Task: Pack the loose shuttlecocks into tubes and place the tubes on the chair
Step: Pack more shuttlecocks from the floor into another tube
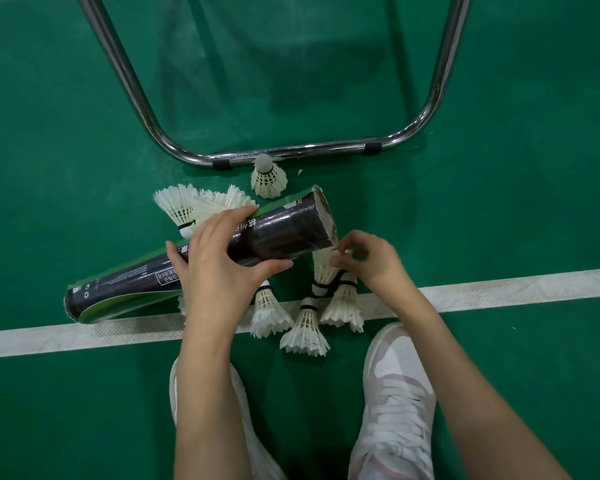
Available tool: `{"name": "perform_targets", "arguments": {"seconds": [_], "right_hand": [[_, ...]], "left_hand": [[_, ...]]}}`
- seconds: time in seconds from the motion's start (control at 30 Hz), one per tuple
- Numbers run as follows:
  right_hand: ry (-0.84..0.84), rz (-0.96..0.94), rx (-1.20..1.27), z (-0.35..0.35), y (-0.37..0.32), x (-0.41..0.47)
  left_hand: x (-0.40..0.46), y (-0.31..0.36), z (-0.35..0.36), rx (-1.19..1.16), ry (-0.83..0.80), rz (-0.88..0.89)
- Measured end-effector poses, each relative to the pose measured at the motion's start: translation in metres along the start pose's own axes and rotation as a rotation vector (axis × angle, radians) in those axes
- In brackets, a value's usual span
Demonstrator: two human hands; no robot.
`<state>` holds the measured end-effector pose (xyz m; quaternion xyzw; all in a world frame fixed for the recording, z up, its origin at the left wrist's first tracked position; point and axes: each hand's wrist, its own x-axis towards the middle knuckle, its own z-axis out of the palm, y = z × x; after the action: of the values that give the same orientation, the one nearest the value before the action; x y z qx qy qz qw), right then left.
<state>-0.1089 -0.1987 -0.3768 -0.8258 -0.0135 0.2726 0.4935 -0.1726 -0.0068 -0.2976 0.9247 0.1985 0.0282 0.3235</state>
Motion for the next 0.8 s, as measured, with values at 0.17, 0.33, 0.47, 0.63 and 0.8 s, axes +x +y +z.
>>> {"name": "perform_targets", "arguments": {"seconds": [0.17, 0.33, 0.47, 0.63, 0.8], "right_hand": [[0.204, 0.011, 0.182, -0.014, 0.012, -0.017], [0.445, -0.057, 0.370, -0.028, 0.004, -0.035], [0.515, -0.144, 0.461, -0.041, -0.020, -0.046], [0.478, -0.207, 0.588, -0.036, -0.055, -0.051], [0.322, -0.198, 0.598, -0.009, -0.068, -0.053]], "left_hand": [[-0.002, 0.001, 0.004, 0.034, -0.022, -0.004], [-0.003, 0.001, 0.008, 0.034, -0.031, -0.003], [-0.003, 0.002, 0.008, 0.041, -0.033, -0.004], [-0.005, 0.002, 0.009, 0.042, -0.033, -0.006], [-0.003, 0.003, 0.008, 0.031, -0.017, -0.008]]}}
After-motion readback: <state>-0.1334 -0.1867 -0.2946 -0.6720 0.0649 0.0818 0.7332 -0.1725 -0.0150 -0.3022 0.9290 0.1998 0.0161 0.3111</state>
